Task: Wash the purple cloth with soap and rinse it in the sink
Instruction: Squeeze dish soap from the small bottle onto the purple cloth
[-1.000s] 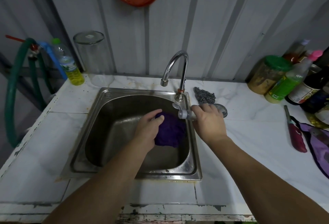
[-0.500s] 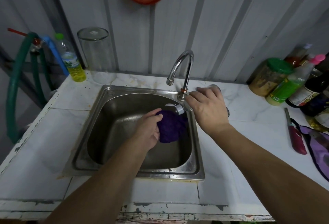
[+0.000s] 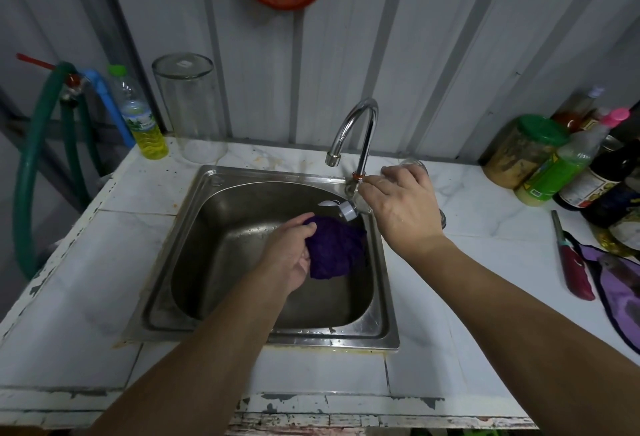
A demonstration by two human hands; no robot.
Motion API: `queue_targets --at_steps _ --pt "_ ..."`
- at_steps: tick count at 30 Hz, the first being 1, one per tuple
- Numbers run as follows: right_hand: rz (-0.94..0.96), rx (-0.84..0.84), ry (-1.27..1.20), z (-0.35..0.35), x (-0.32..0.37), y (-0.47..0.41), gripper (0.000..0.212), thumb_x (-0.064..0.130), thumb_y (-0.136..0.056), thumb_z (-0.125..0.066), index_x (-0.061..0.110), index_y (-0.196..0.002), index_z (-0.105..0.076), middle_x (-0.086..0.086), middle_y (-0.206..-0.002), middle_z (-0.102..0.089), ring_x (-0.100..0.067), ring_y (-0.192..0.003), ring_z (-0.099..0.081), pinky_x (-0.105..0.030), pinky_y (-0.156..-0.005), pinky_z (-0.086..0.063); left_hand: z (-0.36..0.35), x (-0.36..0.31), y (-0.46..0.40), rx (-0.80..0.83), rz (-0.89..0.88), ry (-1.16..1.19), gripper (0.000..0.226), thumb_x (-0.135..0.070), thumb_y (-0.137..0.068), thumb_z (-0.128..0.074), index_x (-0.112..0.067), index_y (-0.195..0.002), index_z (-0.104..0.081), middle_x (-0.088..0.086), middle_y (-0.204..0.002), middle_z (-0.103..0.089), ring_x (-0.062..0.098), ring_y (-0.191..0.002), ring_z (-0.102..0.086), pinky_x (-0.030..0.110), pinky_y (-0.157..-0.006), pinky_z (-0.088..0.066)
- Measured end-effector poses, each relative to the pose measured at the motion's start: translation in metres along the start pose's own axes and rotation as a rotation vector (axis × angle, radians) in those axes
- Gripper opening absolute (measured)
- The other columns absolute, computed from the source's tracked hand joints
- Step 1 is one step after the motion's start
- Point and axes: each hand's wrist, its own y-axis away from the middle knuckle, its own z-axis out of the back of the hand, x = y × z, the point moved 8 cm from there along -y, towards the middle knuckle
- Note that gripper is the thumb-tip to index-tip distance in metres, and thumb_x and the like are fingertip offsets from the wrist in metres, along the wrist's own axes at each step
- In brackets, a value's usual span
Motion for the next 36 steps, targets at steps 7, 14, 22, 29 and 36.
queue_targets --at_steps 7,14,22,29,36 --pt "-0.019 0.013 -0.012 0.0003 -0.0015 0.0005 0.036 0.019 -0.092 -0.043 0.014 -0.101 -0.077 0.002 -0.103 -0.078 -0.032 -0.100 -0.071 -0.043 -0.100 -0.031 0.0003 0.0001 0.0002 -0.004 -0.001 -0.004 0.039 -0.004 -0.099 -0.057 -0.016 -0.135 -0.063 0.013 -0.123 -0.072 0.028 -0.108 -0.070 0.041 -0.073 -0.061" --pt "-0.029 0.054 -0.005 0.0004 -0.0008 0.0005 0.037 0.019 -0.091 -0.042 0.015 -0.100 -0.077 0.003 -0.103 -0.078 -0.032 -0.101 -0.070 -0.044 -0.100 -0.032 -0.0015 -0.0023 0.0019 -0.012 -0.008 -0.010 0.038 -0.004 -0.099 -0.057 -0.016 -0.134 -0.064 0.013 -0.123 -0.072 0.027 -0.104 -0.071 0.037 -0.064 -0.061" --pt "-0.040 0.077 -0.008 0.0005 -0.0009 0.0018 0.039 0.019 -0.091 -0.040 0.014 -0.101 -0.077 0.002 -0.105 -0.078 -0.032 -0.103 -0.069 -0.044 -0.100 -0.032 -0.0031 -0.0022 0.0024 -0.013 -0.013 0.004 0.037 -0.003 -0.098 -0.058 -0.015 -0.132 -0.065 0.015 -0.123 -0.072 0.030 -0.107 -0.070 0.041 -0.070 -0.062" --pt "-0.041 0.070 -0.036 0.0008 -0.0022 0.0028 0.039 0.020 -0.092 -0.040 0.016 -0.102 -0.077 0.003 -0.106 -0.077 -0.031 -0.102 -0.070 -0.042 -0.100 -0.030 -0.0062 -0.0025 0.0033 0.001 -0.016 -0.002 0.038 -0.003 -0.099 -0.056 -0.014 -0.135 -0.063 0.014 -0.122 -0.072 0.026 -0.101 -0.071 0.040 -0.069 -0.061" --pt "-0.043 0.089 -0.062 -0.0013 -0.0025 0.0042 0.039 0.021 -0.093 -0.040 0.015 -0.104 -0.077 0.003 -0.107 -0.078 -0.031 -0.104 -0.069 -0.043 -0.100 -0.032 -0.0080 -0.0036 0.0046 0.007 -0.013 0.007 0.039 -0.001 -0.100 -0.054 -0.011 -0.137 -0.061 0.017 -0.123 -0.071 0.026 -0.100 -0.071 0.040 -0.074 -0.060"
